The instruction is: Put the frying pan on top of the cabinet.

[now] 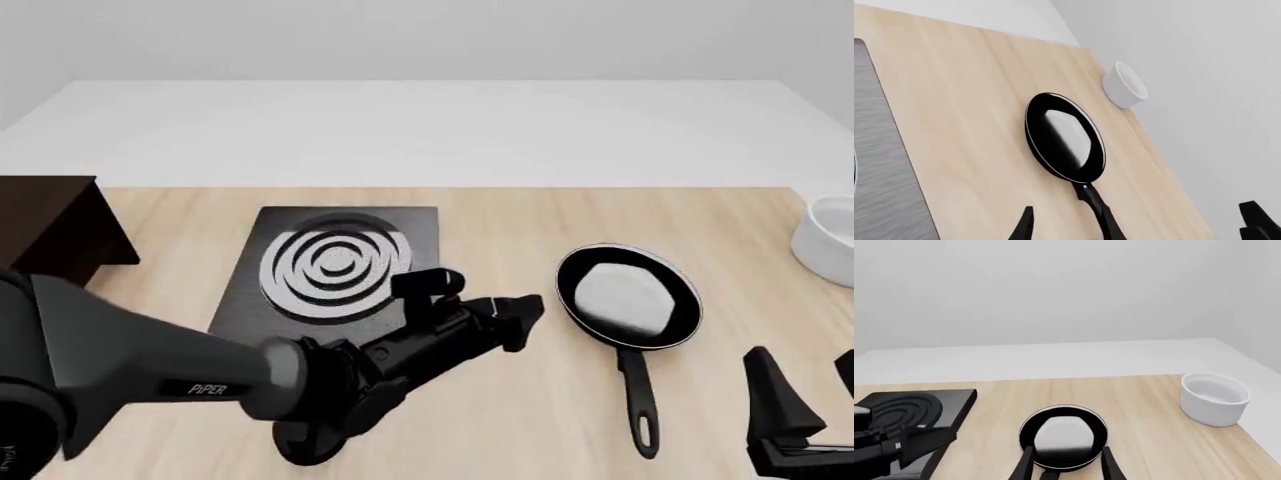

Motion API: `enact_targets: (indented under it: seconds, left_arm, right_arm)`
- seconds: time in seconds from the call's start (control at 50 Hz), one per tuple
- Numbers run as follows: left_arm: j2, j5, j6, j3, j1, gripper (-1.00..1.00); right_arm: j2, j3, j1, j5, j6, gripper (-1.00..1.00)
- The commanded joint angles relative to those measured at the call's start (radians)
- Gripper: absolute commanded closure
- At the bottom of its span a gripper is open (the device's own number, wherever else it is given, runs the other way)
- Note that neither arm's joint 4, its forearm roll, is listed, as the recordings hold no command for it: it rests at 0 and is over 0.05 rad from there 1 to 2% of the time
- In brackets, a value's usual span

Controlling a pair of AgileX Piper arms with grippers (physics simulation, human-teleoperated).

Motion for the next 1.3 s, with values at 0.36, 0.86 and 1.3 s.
enact_targets:
  seconds: [0.36, 0.86, 1.3]
  left_arm:
    - [0.113, -0.033, -0.147, -0.047, -0.055, -1.00]
    - [0.137, -0.026, -0.201, -0.085, -0.096, -1.00]
    - [0.197, -0.030, -0.251, -0.133, -0.121, -1.00]
  right_arm:
    - [0.003, 0.000, 0.000, -0.001, 0.004, -1.00]
    - [0.019, 0.000, -0.003, -0.016, 0.014, -1.00]
    - [0.025, 0.000, -0.006, -0.024, 0.025, -1.00]
